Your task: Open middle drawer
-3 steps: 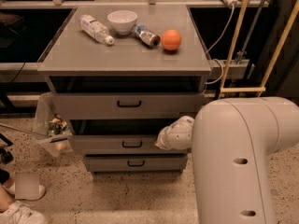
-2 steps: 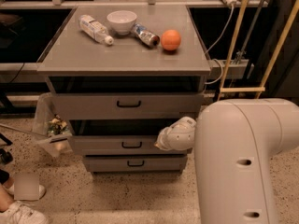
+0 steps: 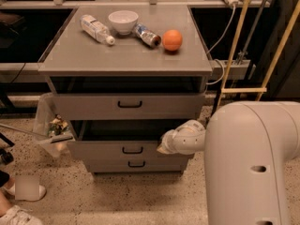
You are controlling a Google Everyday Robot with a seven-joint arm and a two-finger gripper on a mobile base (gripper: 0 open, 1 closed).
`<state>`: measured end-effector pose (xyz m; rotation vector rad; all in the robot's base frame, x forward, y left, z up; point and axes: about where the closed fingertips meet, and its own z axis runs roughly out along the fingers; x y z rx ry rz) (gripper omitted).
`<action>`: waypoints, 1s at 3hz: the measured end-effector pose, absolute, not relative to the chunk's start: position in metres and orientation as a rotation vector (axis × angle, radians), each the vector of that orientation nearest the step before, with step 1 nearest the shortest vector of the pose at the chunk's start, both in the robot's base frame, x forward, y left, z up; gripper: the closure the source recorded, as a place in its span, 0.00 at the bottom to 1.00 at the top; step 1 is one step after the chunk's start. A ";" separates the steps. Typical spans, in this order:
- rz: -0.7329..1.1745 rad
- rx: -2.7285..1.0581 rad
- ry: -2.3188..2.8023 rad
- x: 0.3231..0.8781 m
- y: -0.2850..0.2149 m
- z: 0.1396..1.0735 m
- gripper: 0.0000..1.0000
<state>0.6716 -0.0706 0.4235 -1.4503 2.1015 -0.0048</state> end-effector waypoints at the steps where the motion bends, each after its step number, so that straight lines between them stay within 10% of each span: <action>1: -0.005 -1.450 2.102 0.672 -0.071 0.428 1.00; 3: -0.022 -1.433 2.108 0.670 -0.082 0.432 1.00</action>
Offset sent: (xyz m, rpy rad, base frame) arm -0.2841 -0.0751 -0.1127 0.0863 -0.0175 -0.0500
